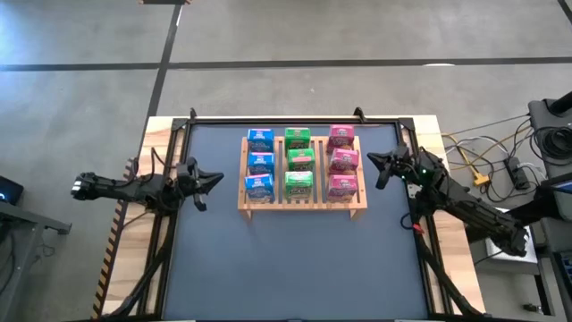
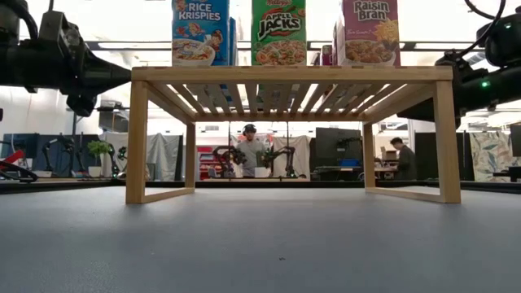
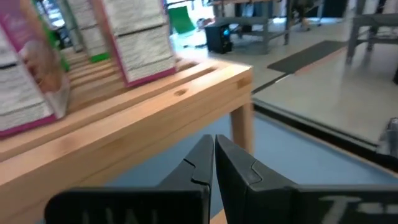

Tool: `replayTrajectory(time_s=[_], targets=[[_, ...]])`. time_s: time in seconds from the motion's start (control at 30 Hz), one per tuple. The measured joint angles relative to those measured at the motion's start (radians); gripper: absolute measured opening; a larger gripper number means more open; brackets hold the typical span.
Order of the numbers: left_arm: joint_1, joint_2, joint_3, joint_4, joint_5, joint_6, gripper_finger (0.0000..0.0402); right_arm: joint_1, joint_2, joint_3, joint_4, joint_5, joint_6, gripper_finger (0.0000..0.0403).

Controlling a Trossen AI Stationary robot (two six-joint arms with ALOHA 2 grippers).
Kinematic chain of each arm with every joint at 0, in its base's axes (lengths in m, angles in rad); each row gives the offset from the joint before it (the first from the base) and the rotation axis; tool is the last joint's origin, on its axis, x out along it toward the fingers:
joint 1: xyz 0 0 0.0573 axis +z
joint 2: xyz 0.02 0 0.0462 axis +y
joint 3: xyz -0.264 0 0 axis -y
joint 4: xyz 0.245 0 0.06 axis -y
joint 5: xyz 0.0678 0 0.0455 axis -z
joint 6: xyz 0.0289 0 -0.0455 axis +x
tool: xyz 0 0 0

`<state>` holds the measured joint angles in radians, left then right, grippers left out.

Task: Stack cereal on shelf
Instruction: Return to Home Position

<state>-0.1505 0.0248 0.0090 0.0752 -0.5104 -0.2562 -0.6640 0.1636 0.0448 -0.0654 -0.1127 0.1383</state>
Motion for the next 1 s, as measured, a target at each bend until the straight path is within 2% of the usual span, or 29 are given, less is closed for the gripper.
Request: replayTrajectory(time_s=[0.2, 0.4, 1.0], targets=[[0.0, 0.023, 0.0, -0.004, 0.048, 0.0, 0.0, 0.092, 0.048, 0.0, 0.0, 0.0, -0.006, 0.0008], [0.0, 0.056, 0.0, -0.004, 0.05, 0.0, 0.0, 0.158, 0.08, -0.001, 0.0, 0.008, -0.01, 0.0008], [0.0, 0.11, 0.0, -0.003, 0.05, 0.003, 0.0, 0.169, 0.095, -0.004, 0.015, 0.01, 0.001, 0.0009]])
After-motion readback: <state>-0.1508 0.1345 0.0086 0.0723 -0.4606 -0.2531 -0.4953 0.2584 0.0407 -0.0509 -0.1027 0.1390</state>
